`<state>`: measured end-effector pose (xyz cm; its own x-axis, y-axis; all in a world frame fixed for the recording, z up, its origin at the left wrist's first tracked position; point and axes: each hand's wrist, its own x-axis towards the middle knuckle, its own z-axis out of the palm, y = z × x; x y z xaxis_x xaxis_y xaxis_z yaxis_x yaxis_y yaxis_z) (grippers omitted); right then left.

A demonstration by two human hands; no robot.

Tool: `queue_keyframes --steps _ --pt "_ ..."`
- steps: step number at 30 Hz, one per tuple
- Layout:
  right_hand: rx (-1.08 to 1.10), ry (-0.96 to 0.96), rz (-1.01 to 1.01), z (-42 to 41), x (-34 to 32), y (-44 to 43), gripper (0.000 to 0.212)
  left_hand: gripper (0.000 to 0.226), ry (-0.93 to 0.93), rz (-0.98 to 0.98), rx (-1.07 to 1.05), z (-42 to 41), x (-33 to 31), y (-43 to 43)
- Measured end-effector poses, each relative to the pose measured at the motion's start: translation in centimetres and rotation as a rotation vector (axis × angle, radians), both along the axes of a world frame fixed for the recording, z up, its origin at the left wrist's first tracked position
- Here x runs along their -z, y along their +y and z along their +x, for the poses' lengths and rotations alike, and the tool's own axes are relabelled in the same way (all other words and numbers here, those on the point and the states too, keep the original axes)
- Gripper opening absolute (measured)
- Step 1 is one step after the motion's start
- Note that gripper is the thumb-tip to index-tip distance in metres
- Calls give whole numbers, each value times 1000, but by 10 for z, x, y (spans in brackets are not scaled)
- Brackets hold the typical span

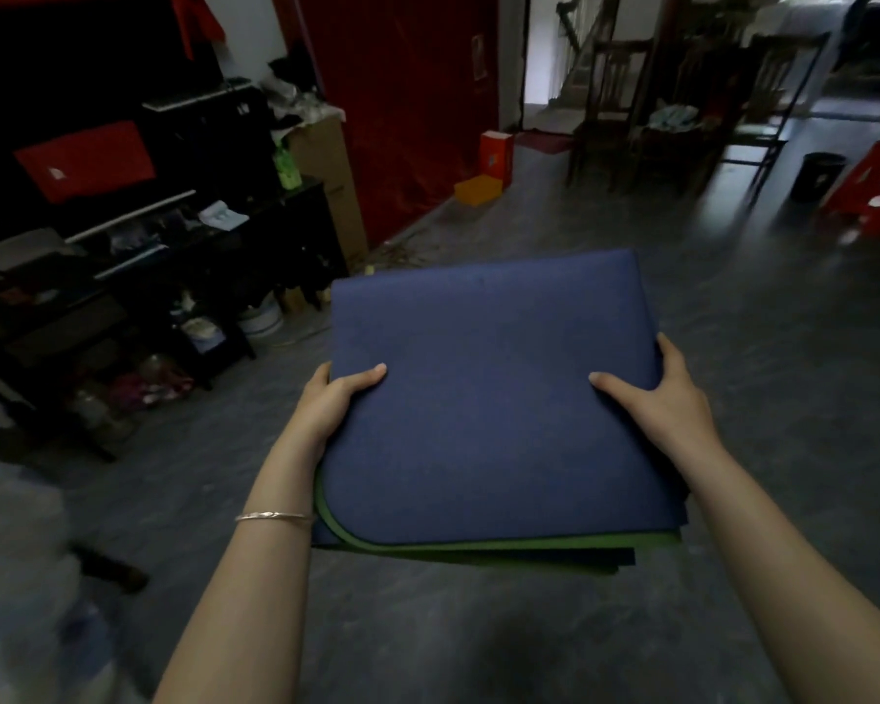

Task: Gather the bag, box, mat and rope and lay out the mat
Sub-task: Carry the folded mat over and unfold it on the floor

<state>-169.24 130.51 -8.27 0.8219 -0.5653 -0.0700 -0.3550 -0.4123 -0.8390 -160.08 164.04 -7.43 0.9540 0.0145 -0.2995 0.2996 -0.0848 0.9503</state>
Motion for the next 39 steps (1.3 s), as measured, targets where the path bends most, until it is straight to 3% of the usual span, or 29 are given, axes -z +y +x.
queue_keyframes --steps 11,18,28,34,39 --pt "-340 62 11 254 34 -13 103 75 88 -42 -315 140 42 -6" --pt "-604 108 -32 398 44 -10 108 59 90 -102 -572 195 62 -21" --pt "-761 158 -77 534 112 49 106 42 122 -137 -780 281 128 7" --pt "-781 229 -124 596 166 84 105 61 192 -178 -830 328 192 40" --pt "-828 277 -102 649 235 108 103 49 197 -162 -869 371 255 55"
